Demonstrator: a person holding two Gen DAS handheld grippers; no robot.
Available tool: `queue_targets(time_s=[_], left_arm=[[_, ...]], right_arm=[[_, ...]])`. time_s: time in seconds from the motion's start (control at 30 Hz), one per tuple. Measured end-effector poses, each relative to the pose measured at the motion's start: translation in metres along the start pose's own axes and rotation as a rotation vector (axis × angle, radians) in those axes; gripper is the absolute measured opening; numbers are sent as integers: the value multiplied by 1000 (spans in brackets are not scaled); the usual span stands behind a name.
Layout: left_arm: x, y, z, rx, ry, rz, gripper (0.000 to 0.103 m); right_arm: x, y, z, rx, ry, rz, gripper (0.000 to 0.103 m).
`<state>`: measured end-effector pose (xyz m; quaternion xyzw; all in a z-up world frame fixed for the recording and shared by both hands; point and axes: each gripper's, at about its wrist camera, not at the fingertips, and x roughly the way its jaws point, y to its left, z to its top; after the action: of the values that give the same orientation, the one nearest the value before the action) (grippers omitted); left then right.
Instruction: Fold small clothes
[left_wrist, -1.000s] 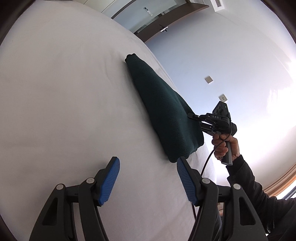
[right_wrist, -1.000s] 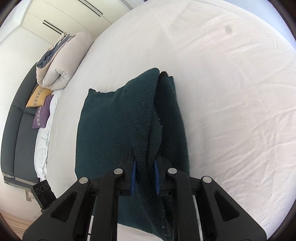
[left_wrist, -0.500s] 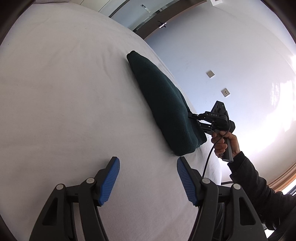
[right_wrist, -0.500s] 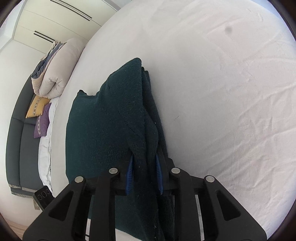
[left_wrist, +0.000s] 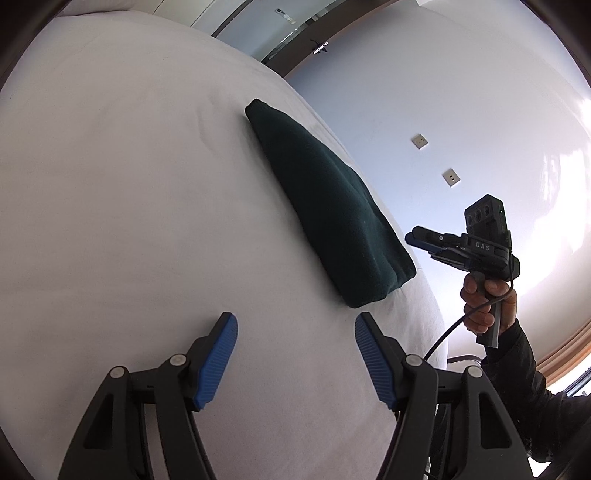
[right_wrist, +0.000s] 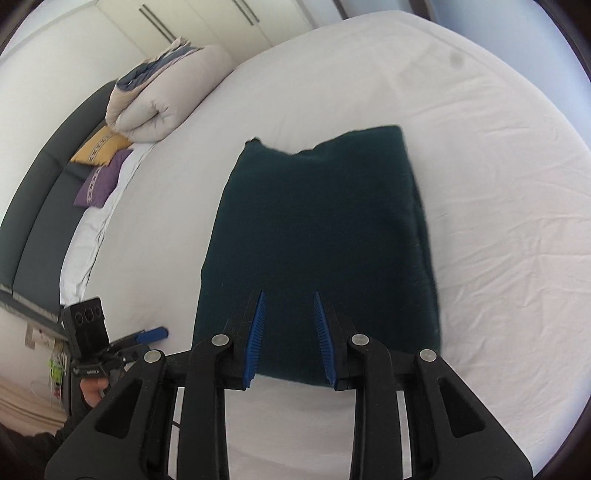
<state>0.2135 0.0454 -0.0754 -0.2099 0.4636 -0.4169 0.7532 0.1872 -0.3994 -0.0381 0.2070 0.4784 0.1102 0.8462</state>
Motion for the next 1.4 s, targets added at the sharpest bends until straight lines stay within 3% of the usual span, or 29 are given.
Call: queue_targets(time_s=[0.1, 0.23, 0.33, 0.4, 0.53, 0.67, 0.7, 0.73, 0.83, 0.9, 1.03, 1.13, 1.2, 1.23, 1.33, 1.4], left_arm=[[-5, -3, 1, 11, -17, 0, 68], [-14, -12, 4, 52, -62, 35, 69], [-19, -31, 17, 80, -104, 74, 70], [-15, -56, 35, 127, -125, 54, 70], [24, -108, 85, 221, -115, 50, 70], [88, -126, 121, 255, -42, 91, 67], [105, -124, 127, 258, -16, 120, 65], [124, -119, 131, 262, 19, 156, 65], [169, -86, 127, 187, 102, 200, 51], [172, -78, 120, 212, 51, 214, 39], [163, -89, 116, 230, 44, 262, 38], [138, -113, 105, 279, 11, 244, 44], [130, -122, 85, 325, -7, 262, 58], [135, -120, 75, 347, 11, 285, 58], [146, -117, 60, 393, -1, 320, 58], [140, -122, 65, 375, -8, 316, 58]], right_arm=[[31, -29, -22, 68, 88, -71, 26], [12, -81, -45, 269, -24, 151, 23], [-21, -91, -57, 277, -97, 177, 25], [-41, -94, -61, 276, -143, 227, 26], [-62, -94, -53, 266, -204, 339, 26], [-41, -103, -45, 279, -121, 275, 26], [-24, -105, -48, 306, -90, 237, 25], [-16, -115, -51, 326, -73, 254, 24], [-16, -135, -59, 368, -103, 352, 21], [-19, -139, -62, 369, -116, 375, 21], [-31, -136, -65, 362, -137, 383, 25], [-39, -117, -68, 305, -167, 409, 25], [-36, -113, -76, 280, -124, 361, 25], [-28, -114, -80, 269, -89, 315, 24], [-29, -123, -86, 306, -85, 351, 24], [-47, -117, -82, 291, -108, 327, 25]])
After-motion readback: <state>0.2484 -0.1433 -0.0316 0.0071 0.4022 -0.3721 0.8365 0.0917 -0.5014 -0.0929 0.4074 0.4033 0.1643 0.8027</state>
